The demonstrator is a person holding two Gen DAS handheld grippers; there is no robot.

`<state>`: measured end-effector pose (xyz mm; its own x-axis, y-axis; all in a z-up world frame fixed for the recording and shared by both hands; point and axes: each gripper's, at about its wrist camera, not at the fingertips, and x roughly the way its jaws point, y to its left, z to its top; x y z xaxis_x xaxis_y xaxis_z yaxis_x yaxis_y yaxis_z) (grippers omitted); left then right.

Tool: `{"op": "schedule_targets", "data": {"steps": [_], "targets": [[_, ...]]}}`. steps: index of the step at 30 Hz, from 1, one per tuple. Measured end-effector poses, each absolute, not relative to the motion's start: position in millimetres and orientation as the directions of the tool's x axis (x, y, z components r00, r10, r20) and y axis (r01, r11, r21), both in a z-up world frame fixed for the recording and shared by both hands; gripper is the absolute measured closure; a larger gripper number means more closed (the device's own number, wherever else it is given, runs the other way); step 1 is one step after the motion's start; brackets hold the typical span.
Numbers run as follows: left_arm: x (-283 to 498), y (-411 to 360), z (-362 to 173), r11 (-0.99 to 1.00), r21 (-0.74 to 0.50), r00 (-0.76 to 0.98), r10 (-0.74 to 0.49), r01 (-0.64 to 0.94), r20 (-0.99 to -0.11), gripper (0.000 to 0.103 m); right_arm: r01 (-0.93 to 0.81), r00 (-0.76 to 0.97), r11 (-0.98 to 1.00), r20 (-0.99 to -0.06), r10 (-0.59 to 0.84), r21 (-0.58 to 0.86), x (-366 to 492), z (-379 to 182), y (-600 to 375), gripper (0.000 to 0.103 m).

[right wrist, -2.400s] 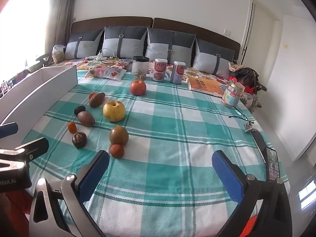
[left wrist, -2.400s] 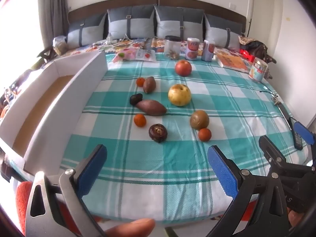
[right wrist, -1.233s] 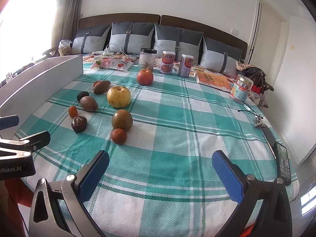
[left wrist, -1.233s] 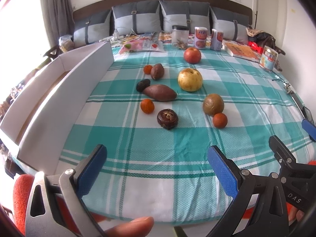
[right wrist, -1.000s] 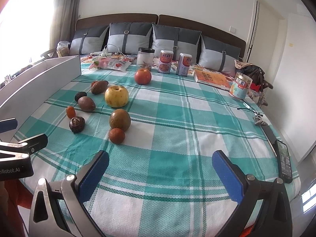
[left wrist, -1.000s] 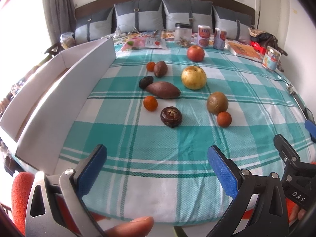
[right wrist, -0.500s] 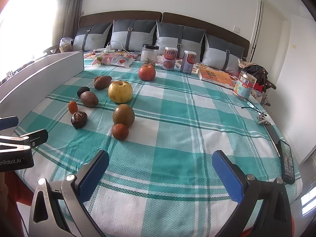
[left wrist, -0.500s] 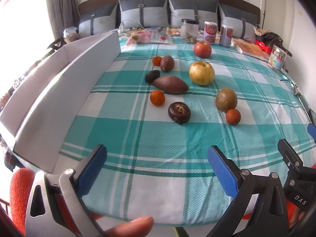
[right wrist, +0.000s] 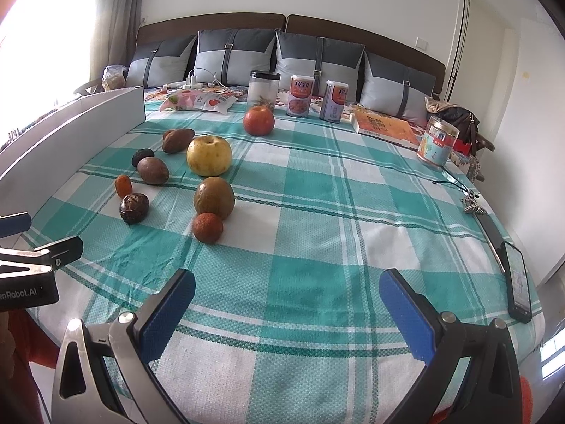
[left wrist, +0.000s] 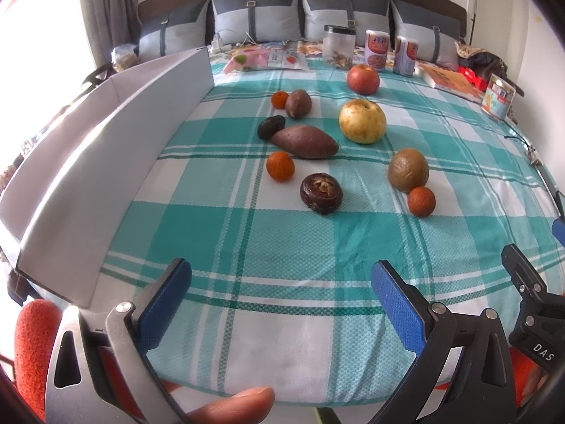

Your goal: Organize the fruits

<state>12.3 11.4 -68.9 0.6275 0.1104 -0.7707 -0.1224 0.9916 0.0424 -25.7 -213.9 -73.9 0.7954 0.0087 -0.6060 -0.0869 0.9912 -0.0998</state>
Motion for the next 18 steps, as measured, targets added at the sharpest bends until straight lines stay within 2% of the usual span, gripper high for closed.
{"op": "schedule_targets", "data": {"steps": [18], "targets": [[14.5, 8.0, -71.9, 0.992, 0.054, 0.625, 0.111, -0.11, -0.773, 0.001, -0.092, 0.782, 0.991, -0.623, 0.012, -0.098, -22.0, -79.3, -213.5, 0.0]]}}
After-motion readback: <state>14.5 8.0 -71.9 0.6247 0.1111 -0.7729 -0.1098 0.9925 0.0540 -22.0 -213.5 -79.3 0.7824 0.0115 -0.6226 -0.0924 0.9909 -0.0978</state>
